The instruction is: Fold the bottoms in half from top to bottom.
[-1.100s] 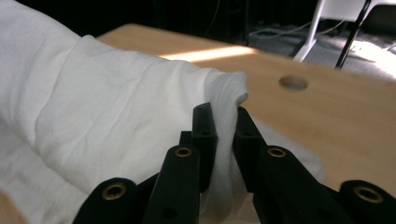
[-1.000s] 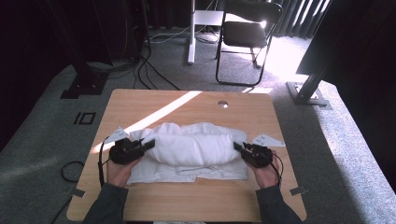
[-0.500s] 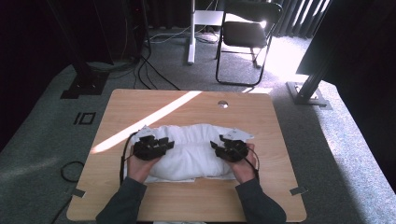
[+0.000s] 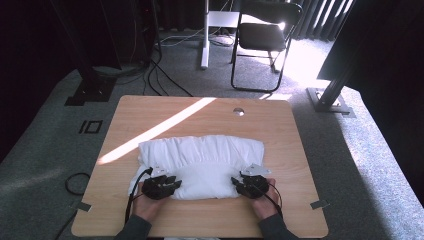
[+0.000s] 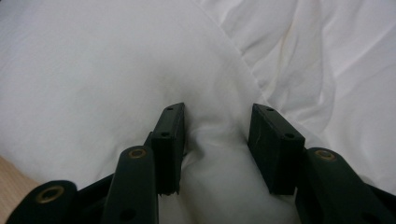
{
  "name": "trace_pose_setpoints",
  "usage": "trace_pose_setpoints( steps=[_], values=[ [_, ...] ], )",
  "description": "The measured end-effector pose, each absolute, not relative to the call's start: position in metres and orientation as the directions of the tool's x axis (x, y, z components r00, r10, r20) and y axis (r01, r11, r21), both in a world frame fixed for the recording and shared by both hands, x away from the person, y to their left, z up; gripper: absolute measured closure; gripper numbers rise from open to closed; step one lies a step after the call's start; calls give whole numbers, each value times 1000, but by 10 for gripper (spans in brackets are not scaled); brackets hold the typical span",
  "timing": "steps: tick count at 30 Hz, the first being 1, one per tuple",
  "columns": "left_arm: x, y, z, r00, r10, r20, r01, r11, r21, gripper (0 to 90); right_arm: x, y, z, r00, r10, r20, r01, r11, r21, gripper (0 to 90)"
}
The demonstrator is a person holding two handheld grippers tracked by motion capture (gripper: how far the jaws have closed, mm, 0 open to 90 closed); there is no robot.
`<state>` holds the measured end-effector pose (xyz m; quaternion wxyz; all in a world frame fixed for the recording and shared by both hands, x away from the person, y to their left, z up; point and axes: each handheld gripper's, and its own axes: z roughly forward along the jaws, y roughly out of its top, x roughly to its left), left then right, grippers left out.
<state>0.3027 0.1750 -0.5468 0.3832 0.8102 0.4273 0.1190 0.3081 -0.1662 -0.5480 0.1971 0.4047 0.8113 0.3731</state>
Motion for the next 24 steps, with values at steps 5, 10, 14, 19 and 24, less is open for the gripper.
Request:
trace_pose_setpoints(
  steps=[5, 10, 14, 19, 24],
  values=[
    [309, 168, -549, 589, 807, -48, 567, -371, 735, 673, 318, -162, -552, -597, 802, -23, 515, 404, 756, 552],
    [321, 167, -550, 554, 831, -48, 575, -340, 744, 669, 333, -161, -555, -590, 807, 8, 525, 376, 763, 552],
    [324, 167, -547, 557, 829, -46, 580, -349, 736, 635, 338, -162, -556, -594, 804, 19, 527, 371, 765, 552],
    [318, 172, -526, 517, 856, 23, 533, -342, 774, 419, 338, -163, -556, -595, 804, 23, 527, 368, 766, 551],
    [334, 206, -508, 361, 931, -49, 543, -167, 823, 239, 337, -163, -557, -593, 805, 24, 526, 365, 768, 551]
  ],
)
